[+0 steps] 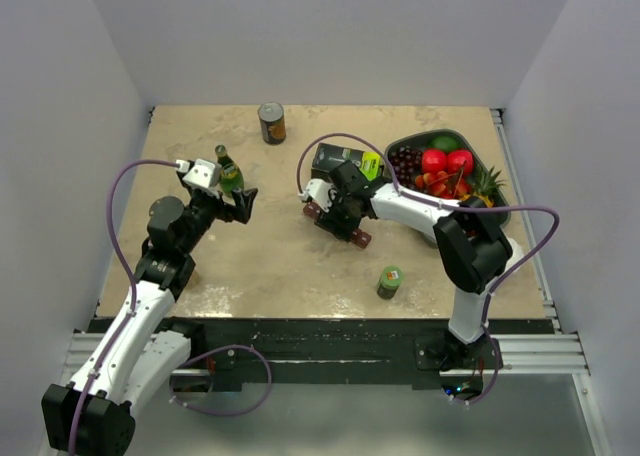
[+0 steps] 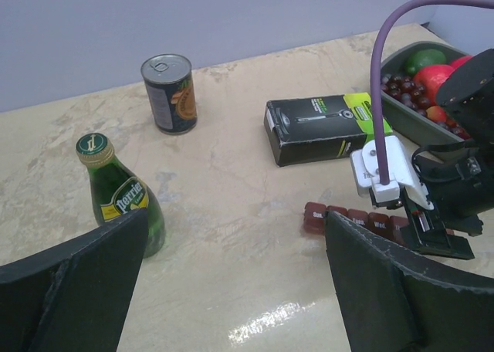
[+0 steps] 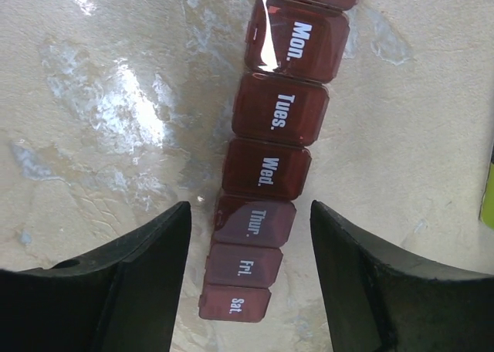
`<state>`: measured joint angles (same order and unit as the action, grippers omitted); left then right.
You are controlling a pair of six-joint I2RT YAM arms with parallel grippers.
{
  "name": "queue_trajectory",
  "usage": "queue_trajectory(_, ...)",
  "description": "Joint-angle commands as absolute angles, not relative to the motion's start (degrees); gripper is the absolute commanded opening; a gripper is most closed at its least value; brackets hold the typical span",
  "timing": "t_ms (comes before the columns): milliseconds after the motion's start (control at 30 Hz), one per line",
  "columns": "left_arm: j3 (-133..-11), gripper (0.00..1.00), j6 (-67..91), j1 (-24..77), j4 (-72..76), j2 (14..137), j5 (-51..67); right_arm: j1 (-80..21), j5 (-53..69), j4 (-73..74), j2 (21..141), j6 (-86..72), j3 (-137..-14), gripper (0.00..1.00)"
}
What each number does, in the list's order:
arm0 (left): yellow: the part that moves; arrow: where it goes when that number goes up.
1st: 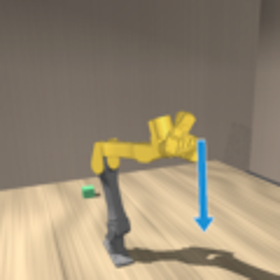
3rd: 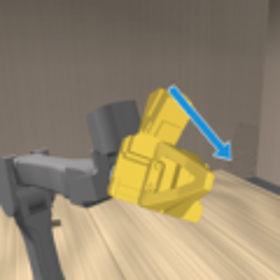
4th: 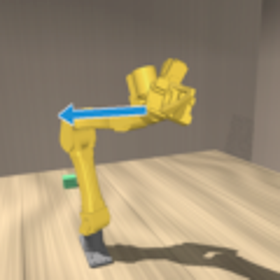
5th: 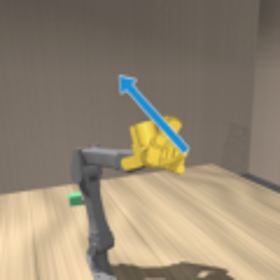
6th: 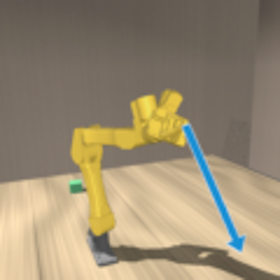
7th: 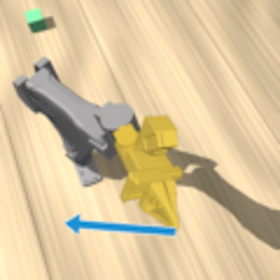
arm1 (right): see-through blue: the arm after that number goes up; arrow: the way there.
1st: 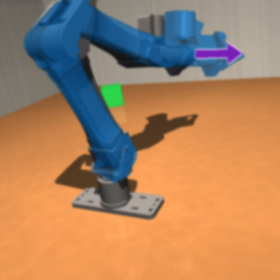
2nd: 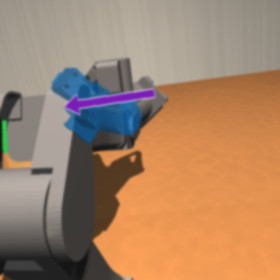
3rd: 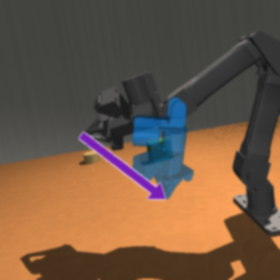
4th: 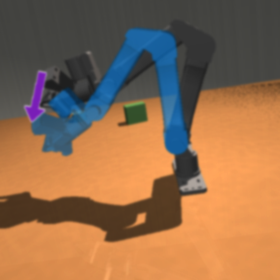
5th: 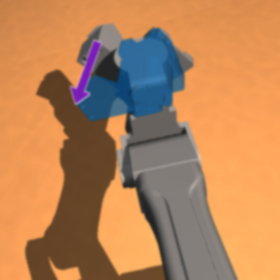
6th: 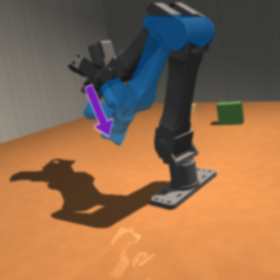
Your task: Sort the pills into containers
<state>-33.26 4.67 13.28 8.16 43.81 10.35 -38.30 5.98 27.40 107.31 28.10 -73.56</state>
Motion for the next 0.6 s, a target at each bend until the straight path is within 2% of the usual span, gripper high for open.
queue_trajectory(0, -33.6, 1.0, 3.0, 13.6, 12.0, 43.2, 12.4, -38.9, 7.3, 26.9, 107.8, 28.0, -73.8, 0.65)
queue_trajectory(100, -33.6, 1.0, 2.9, 13.6, 12.0, 43.2, 12.8, -39.0, 7.6, 27.3, 108.6, 28.1, -74.2, 0.62)
queue_trajectory(233, -33.6, 1.0, 2.7, 13.6, 12.0, 43.1, 12.9, -39.6, 8.2, 28.3, 109.6, 28.4, -74.9, 0.5)
queue_trajectory(267, -33.6, 1.0, 2.8, 13.6, 12.1, 43.2, 12.9, -39.8, 8.3, 28.5, 109.6, 28.6, -75.1, 0.43)
queue_trajectory(367, -33.6, 1.0, 2.5, 13.6, 12.2, 43.0, 12.8, -40.9, 9.1, 28.9, 109.6, 29.6, -75.6, 0.36)
queue_trajectory(567, -33.5, 1.0, 1.9, 13.6, 12.4, 42.3, 13.0, -45.6, 11.2, 30.3, 110.2, 33.6, -76.3, 0.3)
